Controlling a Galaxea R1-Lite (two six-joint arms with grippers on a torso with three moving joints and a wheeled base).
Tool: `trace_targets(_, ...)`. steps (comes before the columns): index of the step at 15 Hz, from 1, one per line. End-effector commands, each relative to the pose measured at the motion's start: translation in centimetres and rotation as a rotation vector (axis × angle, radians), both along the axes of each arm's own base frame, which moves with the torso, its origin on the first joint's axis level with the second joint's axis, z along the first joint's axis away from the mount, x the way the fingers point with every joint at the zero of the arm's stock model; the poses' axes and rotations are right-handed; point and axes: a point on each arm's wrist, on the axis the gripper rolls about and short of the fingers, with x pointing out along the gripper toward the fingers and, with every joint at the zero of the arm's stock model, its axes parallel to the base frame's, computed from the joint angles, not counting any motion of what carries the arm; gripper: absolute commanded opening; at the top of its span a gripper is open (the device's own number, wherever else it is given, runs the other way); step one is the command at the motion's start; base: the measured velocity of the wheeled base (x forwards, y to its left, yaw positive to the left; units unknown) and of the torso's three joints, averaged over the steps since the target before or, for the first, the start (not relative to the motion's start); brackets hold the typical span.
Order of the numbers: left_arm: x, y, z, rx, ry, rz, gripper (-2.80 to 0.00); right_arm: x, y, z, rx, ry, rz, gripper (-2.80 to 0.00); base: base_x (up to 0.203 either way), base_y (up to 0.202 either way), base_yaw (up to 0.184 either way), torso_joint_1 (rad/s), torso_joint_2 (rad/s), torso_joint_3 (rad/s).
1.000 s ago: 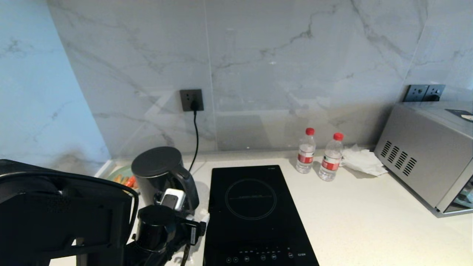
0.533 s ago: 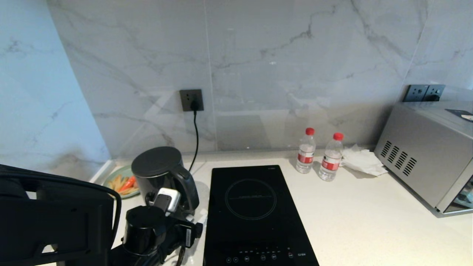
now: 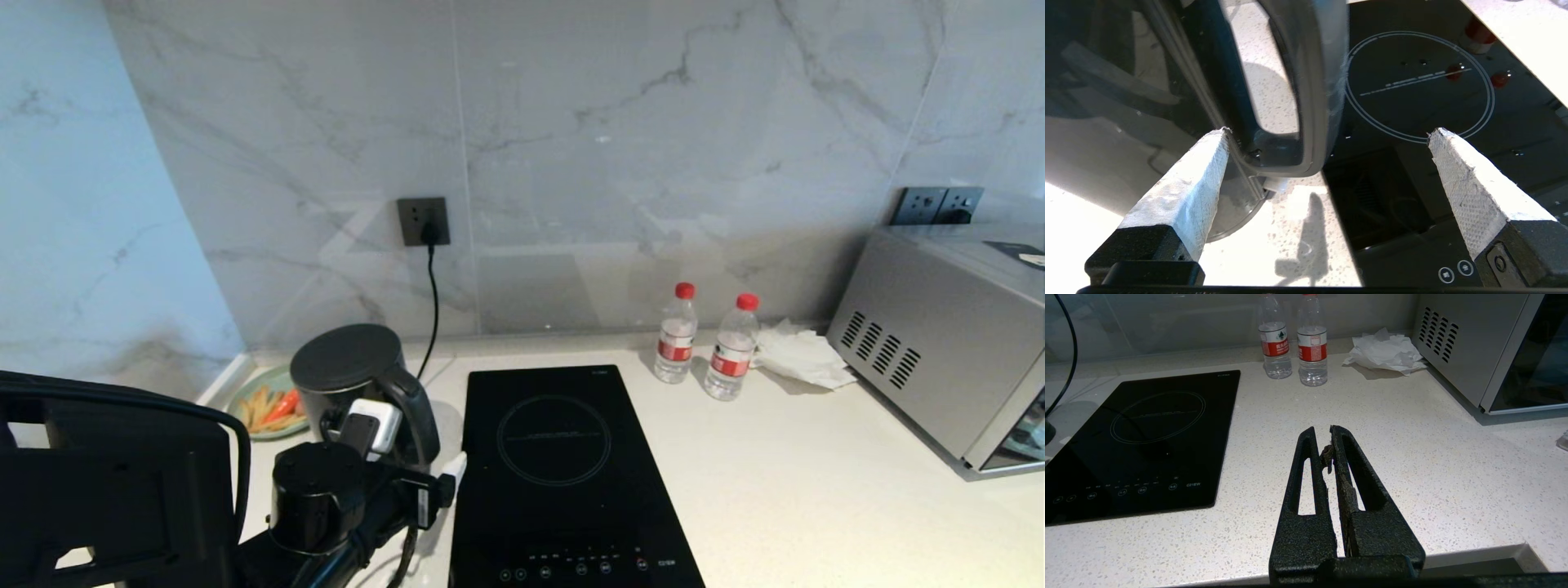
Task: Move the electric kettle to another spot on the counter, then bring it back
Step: Pick up the kettle
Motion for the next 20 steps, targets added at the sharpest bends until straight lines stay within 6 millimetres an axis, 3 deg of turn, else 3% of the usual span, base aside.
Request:
trace_targets(1,0.1,-0.2,0.4,-0.015,-0.023,0.001,0.0,0.0,0.0,0.0,0.0,0.0,0.0,-2.8,0.0,0.0,0.0,0.0,0.0,0.0)
trace_targets(13,-0.3,-1.4,1.4,-0.039,-0.06,-0.047,0.0,0.0,0.0,0.0,0.0,0.0,0.0,-2.8,0.0,0.0,0.0,0.0,0.0,0.0)
trace_targets(20,1.1,-2.6,1.7,-0.068,-0.1,-0.049,0.0,0.0,0.0,0.0,0.0,0.0,0.0,-2.8,0.0,0.0,0.0,0.0,0.0,0.0)
